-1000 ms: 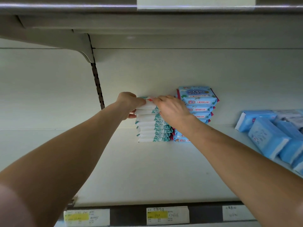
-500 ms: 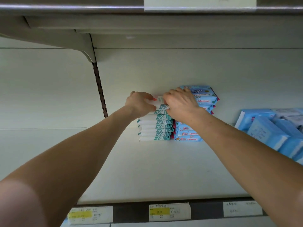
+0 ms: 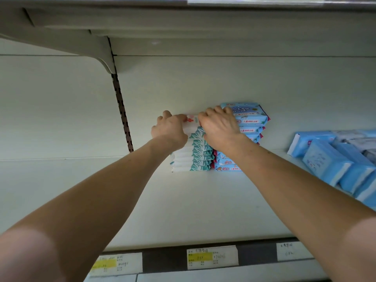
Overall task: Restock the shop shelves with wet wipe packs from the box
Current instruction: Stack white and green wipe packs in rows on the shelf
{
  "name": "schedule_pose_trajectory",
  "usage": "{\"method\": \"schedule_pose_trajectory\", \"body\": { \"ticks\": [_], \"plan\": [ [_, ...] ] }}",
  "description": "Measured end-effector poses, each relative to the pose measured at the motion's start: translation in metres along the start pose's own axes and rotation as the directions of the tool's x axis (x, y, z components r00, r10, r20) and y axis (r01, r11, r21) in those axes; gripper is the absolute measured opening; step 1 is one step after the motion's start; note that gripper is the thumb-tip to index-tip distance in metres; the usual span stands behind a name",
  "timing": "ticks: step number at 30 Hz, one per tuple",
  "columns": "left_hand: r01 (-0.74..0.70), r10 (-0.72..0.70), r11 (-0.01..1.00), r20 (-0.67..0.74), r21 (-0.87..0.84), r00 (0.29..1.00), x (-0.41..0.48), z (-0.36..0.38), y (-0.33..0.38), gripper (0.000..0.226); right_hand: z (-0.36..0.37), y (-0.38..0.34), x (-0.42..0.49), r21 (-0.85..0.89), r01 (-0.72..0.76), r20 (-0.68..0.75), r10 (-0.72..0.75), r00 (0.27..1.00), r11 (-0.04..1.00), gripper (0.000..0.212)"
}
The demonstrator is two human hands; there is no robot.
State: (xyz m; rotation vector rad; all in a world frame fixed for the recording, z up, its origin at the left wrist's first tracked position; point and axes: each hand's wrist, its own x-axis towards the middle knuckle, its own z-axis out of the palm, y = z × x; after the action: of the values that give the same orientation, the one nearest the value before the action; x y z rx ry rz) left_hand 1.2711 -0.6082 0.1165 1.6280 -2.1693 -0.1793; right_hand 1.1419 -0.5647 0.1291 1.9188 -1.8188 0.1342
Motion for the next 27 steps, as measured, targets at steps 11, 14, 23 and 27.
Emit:
{"method": "schedule_pose_trajectory", "body": {
  "ticks": [11,14,23,27],
  "plan": [
    [0.108,-0.104,0.992,-0.044,0.073,0.994,-0.028,-0.023,-0.023,0.057,-0.022,-0.028,-0.003,0.034,0.149,-0.039,-0.148,0.988,0.988,0.024],
    [0.170,-0.164,0.981,-0.072,0.090,0.984,-0.043,-0.034,-0.033,0.053,-0.027,-0.043,-0.002,0.068,0.235,-0.057,-0.232,0.971,0.970,0.019],
    [0.455,-0.446,0.884,-0.098,0.104,0.890,-0.136,-0.060,-0.073,0.043,-0.045,-0.118,-0.027,0.155,0.549,-0.103,-0.540,0.836,0.821,0.013],
    [0.570,-0.560,0.815,-0.116,0.099,0.820,-0.198,-0.072,-0.098,0.044,-0.060,-0.165,-0.055,0.172,0.683,-0.150,-0.667,0.730,0.710,0.015]
  ]
}}
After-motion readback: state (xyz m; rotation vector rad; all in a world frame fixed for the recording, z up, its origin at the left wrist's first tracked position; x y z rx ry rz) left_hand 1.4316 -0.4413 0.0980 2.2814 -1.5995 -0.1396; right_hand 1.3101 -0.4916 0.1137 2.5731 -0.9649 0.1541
